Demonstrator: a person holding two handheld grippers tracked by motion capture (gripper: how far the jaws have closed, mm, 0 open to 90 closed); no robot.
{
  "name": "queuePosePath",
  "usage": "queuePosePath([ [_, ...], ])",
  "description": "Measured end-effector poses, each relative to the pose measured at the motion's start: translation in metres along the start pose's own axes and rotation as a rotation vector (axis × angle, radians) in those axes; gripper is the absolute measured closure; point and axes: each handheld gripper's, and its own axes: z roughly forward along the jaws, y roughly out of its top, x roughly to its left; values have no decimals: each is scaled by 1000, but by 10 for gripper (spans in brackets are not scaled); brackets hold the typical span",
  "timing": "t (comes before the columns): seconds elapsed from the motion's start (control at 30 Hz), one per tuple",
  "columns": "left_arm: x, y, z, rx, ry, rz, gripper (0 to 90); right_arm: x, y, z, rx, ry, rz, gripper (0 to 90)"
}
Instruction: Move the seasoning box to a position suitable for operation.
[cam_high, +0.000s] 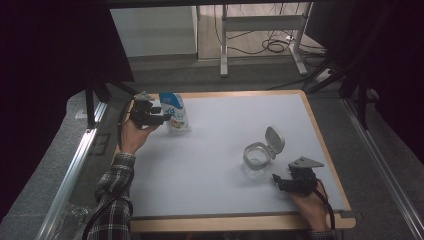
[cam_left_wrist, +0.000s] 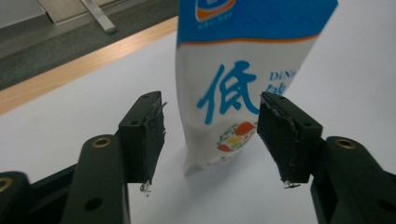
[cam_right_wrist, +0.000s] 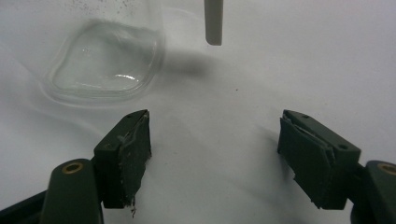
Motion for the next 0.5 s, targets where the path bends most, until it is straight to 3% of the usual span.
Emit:
queuePosePath([
  [0.23, 6, 9, 5, -8, -21, 0, 461, 0, 0, 0, 0, 0, 0, 259],
  [0.5, 5, 13, 10, -23, -45, 50, 609, 0, 0, 0, -1, 0, 0, 259],
])
